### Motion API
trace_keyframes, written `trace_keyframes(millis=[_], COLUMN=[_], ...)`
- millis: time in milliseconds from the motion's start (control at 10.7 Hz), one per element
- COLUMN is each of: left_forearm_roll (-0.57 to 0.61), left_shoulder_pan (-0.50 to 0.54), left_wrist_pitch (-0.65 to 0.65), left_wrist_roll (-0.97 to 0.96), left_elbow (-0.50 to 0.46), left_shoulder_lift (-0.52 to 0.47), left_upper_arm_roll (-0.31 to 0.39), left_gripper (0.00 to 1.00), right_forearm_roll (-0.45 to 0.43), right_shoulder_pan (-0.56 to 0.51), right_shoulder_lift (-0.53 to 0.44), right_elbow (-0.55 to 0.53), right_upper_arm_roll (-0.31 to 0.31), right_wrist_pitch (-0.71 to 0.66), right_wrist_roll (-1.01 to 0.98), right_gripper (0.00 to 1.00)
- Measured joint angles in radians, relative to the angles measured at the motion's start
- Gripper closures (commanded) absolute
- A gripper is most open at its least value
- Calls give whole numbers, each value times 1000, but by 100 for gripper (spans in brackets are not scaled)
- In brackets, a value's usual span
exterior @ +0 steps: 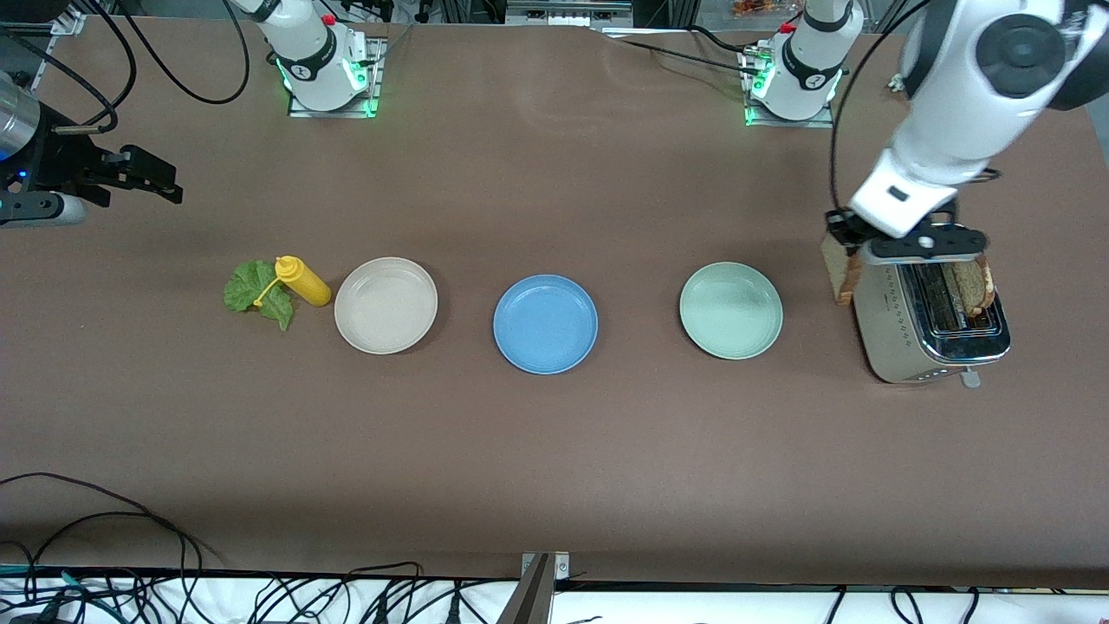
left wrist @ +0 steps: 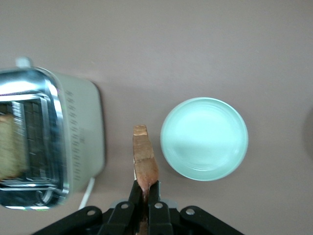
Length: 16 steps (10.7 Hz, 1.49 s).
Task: Make sandwich in blue plate with both arms
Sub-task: 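Lift the bread slice out and carry it toward the blue plate, then lower the bread slice onto the blue plate with the left gripper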
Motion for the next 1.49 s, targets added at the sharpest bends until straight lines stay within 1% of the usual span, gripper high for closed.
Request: trace_keyframes(millis=[280, 373, 560, 653, 840, 933, 1026, 1213, 1306, 1399, 1493], left_forearm_roll=[53, 58, 60, 95, 212, 267, 312, 377, 394, 400, 400], left_shoulder_pan=[-1, -3, -9, -10, -19, -48, -89, -181, -217, -241, -251], left_wrist_pitch=[1, 3, 4, 4, -18, -40, -74, -127, -149, -163, -172], left_wrist_roll=[-245, -326, -467, -535, -702, -791, -852, -942, -964, -973, -973], left_elbow=[3, 17, 73, 104, 177, 239, 304, 463, 538, 598, 638], left_shoulder_lift=[74, 108, 191, 234, 350, 435, 511, 662, 718, 754, 768], left_upper_arm_roll=[-173, -229, -317, -353, -435, -461, -466, -467, -466, -466, -467], left_gripper=[100, 100, 100, 100, 100, 100, 100, 100, 100, 100, 100], right_forearm_roll=[0, 0, 0, 0, 0, 0, 0, 0, 0, 0, 0], right_shoulder_pan=[0, 0, 0, 0, 0, 0, 0, 0, 0, 0, 0], right_shoulder_lift=[0, 0, 0, 0, 0, -1, -1, -2, -2, -2, -2], right_elbow=[0, 0, 0, 0, 0, 1, 1, 1, 1, 1, 1], right_upper_arm_roll=[0, 0, 0, 0, 0, 0, 0, 0, 0, 0, 0], right_wrist_pitch=[0, 0, -1, -3, -5, -6, -6, -7, -7, -8, -8], right_wrist_roll=[0, 0, 0, 0, 0, 0, 0, 0, 0, 0, 0], right_gripper=[0, 0, 0, 0, 0, 0, 0, 0, 0, 0, 0])
